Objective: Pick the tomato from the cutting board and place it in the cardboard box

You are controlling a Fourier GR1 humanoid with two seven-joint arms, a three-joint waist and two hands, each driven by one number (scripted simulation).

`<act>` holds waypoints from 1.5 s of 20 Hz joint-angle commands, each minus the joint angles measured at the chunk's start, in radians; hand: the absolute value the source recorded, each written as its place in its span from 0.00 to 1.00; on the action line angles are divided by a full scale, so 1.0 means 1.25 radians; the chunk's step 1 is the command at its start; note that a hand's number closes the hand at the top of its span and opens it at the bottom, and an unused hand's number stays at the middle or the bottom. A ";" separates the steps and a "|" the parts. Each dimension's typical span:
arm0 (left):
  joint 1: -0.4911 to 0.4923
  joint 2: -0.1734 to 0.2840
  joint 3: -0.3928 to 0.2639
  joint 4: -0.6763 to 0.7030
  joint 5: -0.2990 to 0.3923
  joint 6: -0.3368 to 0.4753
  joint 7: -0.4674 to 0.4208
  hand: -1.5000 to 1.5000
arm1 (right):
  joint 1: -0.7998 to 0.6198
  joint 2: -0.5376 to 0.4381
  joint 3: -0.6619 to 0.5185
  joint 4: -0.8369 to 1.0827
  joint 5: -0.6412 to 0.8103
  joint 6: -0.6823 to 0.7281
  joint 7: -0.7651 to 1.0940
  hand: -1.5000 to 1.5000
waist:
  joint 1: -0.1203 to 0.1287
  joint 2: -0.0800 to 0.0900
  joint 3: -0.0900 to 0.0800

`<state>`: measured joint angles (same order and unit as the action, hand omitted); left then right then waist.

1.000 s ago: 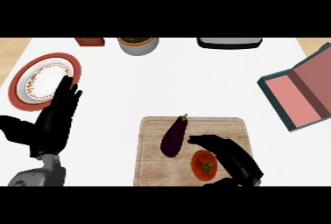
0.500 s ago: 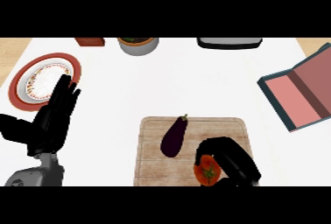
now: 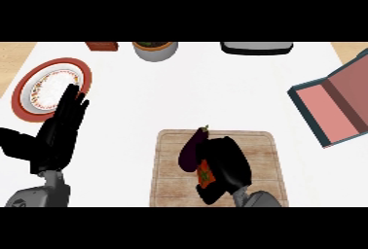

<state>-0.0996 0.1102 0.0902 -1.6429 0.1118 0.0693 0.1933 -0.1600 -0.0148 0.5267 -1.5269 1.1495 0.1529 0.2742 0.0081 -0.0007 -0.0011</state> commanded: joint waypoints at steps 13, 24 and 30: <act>-0.023 0.004 0.005 -0.022 0.003 0.009 0.051 0.50 | -0.142 0.012 0.078 -0.377 -0.023 0.070 0.335 1.00 | -0.006 -0.002 0.001; -0.013 0.015 0.018 -0.057 0.013 0.006 0.071 0.50 | -0.254 -0.028 -0.228 -0.394 0.011 0.071 0.374 1.00 | -0.006 0.000 0.001; 0.057 -0.025 -0.028 -0.073 -0.026 0.012 0.005 0.50 | -0.313 -0.112 -0.433 -0.334 -0.114 0.133 0.310 1.00 | -0.002 0.000 0.001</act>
<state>-0.0859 0.0926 0.0784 -1.6886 0.0909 0.0906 0.2230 -0.5059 -0.0974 0.1256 -1.9808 1.0755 0.2844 0.6962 0.0013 -0.0001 0.0001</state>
